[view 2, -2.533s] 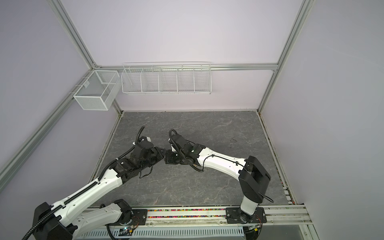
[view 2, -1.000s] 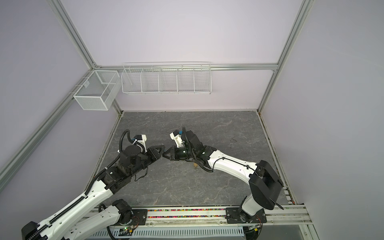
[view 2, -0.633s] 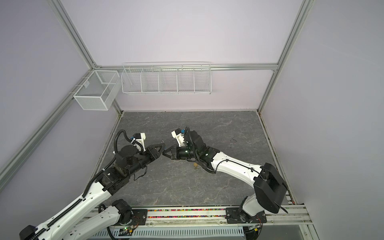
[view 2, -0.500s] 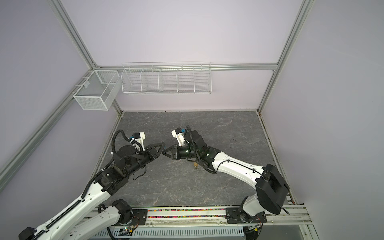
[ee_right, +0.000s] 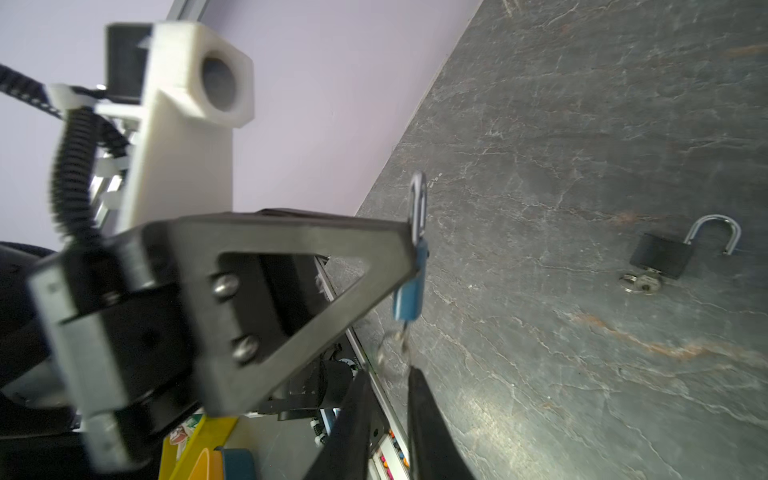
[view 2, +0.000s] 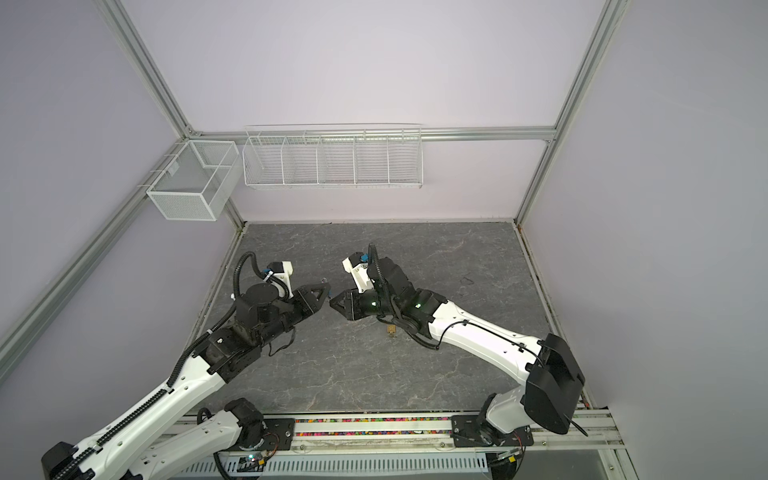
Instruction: Unlock with the key
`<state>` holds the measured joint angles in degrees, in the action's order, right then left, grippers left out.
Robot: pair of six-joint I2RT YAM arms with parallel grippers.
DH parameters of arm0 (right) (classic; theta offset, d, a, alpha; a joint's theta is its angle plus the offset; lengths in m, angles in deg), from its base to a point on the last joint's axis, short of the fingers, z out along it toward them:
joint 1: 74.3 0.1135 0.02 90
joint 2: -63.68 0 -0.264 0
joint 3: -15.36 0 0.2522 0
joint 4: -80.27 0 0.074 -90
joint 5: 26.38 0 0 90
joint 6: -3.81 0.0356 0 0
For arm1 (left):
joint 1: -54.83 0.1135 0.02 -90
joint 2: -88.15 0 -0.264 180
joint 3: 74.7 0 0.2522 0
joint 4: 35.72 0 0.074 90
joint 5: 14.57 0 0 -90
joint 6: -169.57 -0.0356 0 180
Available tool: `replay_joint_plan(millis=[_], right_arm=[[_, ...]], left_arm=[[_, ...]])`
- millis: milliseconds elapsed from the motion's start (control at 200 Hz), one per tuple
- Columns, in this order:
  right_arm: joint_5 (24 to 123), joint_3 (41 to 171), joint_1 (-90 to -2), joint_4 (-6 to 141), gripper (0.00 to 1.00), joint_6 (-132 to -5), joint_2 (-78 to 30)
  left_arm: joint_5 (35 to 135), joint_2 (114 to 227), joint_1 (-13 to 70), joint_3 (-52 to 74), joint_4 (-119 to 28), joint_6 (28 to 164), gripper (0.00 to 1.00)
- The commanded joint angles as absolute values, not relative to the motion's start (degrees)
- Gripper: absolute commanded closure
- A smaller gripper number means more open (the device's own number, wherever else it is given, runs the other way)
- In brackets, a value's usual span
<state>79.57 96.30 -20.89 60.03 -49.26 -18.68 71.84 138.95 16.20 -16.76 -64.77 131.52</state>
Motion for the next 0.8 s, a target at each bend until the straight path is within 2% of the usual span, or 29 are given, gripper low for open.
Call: replay_joint_plan(millis=[0, 95, 220, 355, 500, 625, 795], right_arm=[[75.81, 97.11, -20.4, 54.56, 0.68, -54.56, -15.74], [72.57, 97.49, -20.28, 50.93, 0.53, -56.19, -13.38], [64.72, 102.86, -20.36, 38.61, 0.43, -59.31, -13.61], [62.93, 107.81, -20.35, 29.69, 0.35, -62.1, -15.93], [62.9, 111.63, -20.19, 24.73, 0.29, -61.67, -18.35], [61.96, 114.95, -19.4, 21.47, 0.27, -61.45, -21.24], [57.69, 119.91, -17.84, 17.22, 0.24, -61.05, -25.87]], left_arm=[[63.89, 140.22, 16.51, -14.44, -70.17, 131.43, 1.0], [63.36, 140.59, 16.51, -15.94, -68.11, 129.72, 1.0], [67.11, 140.15, 16.37, -18.6, -63.46, 124.29, 1.0], [69.51, 138.31, 14.59, -23.17, -57.05, 118.47, 1.0], [67.27, 135.22, 10.04, -29.89, -47.97, 112.61, 1.0], [66.8, 133.87, 6.38, -35.52, -37.95, 107.72, 1.0], [63.37, 134.4, 1.94, -38.67, -31.93, 102.67, 1.0]])
